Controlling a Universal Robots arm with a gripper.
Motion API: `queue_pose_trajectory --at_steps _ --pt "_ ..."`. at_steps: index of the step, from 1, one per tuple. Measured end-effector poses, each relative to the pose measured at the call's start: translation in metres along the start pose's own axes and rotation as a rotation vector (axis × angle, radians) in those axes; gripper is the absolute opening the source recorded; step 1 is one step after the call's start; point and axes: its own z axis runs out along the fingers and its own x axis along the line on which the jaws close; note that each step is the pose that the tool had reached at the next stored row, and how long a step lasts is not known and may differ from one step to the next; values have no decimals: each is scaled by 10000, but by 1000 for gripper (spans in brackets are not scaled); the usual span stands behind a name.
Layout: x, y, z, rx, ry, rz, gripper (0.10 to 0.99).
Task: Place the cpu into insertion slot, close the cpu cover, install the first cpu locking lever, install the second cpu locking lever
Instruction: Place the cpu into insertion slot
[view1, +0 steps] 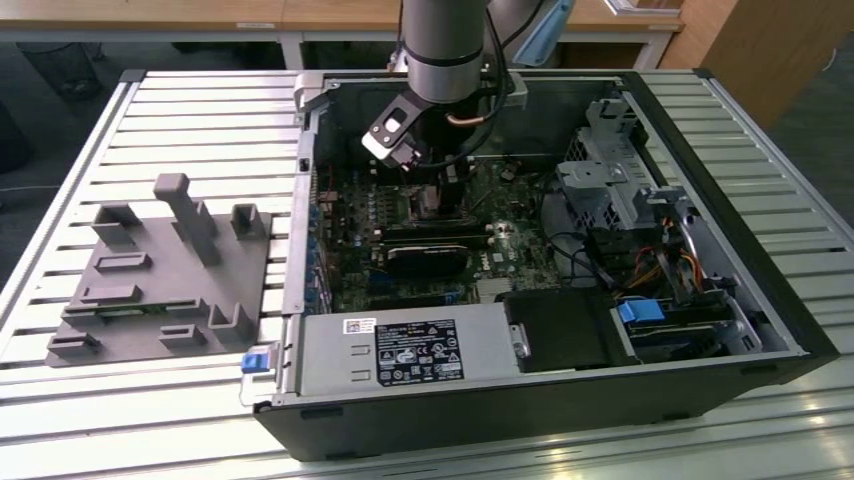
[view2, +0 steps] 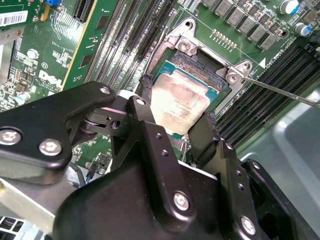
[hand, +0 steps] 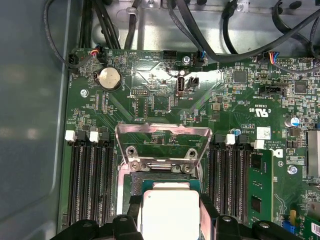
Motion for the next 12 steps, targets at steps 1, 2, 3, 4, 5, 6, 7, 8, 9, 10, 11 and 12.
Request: queue_pose_trajectory --at_steps 1,2,3,4,5,6,7,8,9,10,11,12 --pt "0 0 0 0 0 1 541" --pt "0 0 1 0 1 0 541" --pt "0 0 2 0 1 0 541" --pt "0 0 5 -2 3 3 541" --pt "2 0 9 -2 4 7 541" --pt "3 -1 13 -1 1 13 541" --pt "4 -2 18 0 -1 22 541" --pt "7 -2 24 -1 -2 37 541" --pt "10 -3 30 -1 -4 60 541" --pt "13 -3 35 0 -7 88 541" --pt "14 -3 38 0 -10 114 541" --pt "14 -3 40 0 -12 131 541"
